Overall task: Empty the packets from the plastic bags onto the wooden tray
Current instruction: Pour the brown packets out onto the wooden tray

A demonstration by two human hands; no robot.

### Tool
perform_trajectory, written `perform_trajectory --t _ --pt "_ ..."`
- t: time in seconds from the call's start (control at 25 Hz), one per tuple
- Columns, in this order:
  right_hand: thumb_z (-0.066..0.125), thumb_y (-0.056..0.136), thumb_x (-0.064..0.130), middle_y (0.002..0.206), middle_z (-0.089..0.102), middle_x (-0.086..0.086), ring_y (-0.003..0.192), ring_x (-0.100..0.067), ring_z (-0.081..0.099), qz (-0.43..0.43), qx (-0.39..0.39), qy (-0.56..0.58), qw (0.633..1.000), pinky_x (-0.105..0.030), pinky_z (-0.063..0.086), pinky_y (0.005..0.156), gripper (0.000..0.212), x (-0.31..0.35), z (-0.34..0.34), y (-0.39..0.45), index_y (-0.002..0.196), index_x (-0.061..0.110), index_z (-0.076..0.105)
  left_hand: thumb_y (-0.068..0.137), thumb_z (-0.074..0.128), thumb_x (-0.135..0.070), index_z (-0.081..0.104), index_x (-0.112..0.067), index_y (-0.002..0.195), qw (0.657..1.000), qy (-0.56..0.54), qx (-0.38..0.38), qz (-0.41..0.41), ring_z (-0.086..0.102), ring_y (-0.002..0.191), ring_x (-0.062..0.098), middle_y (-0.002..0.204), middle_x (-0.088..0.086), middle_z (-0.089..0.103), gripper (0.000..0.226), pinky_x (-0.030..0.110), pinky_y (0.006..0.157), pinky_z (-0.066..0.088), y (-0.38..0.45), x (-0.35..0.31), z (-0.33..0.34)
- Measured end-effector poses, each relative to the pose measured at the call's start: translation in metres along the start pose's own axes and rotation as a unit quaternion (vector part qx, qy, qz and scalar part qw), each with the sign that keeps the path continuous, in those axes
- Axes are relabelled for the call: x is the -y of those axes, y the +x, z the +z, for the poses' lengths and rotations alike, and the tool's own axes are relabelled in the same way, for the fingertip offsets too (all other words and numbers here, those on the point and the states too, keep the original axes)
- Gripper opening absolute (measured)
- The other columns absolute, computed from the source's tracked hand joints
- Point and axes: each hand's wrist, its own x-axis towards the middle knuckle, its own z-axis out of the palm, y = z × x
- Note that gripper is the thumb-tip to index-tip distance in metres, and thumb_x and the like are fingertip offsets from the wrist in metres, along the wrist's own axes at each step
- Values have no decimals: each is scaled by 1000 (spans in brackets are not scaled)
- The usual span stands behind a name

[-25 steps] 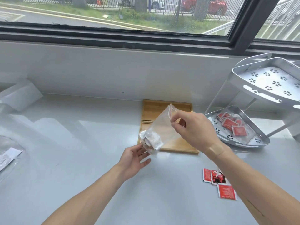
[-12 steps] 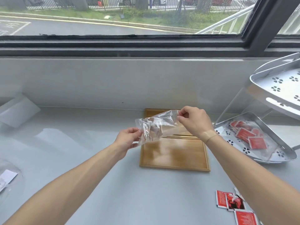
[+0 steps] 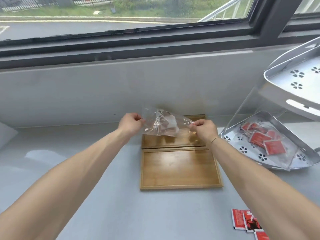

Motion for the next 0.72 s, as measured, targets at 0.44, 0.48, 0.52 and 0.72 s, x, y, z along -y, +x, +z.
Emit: perform_trajectory --t 0.44,0.48,0.52,0.72 --pt "69 88 7 65 57 -6 24 -2 39 105 41 223 968 -8 27 28 8 1 20 -6 93 11 63 93 55 -21 65 -20 90 981 129 -54 131 58 86 22 91 1 67 10 26 72 38 9 -43 -16" --pt "68 89 7 67 59 -5 24 -2 39 112 47 237 964 -8 27 28 11 5 22 -7 99 10 63 93 55 -21 66 -19 90 978 133 -68 145 57 86 22 93 2 67 11 26 72 38 10 -46 -19" --pt "67 90 8 69 60 -5 24 -2 40 117 54 242 962 -9 28 28 12 9 23 -9 101 10 63 93 55 -20 66 -17 91 975 139 -78 155 57 87 23 95 3 68 12 27 73 38 10 -49 -22" --pt "64 92 16 76 62 -1 44 -7 41 148 85 252 952 -10 26 29 12 17 31 -14 103 12 67 94 51 -20 65 -15 96 962 159 -107 192 56 96 27 105 6 63 15 34 84 43 8 -53 -29"
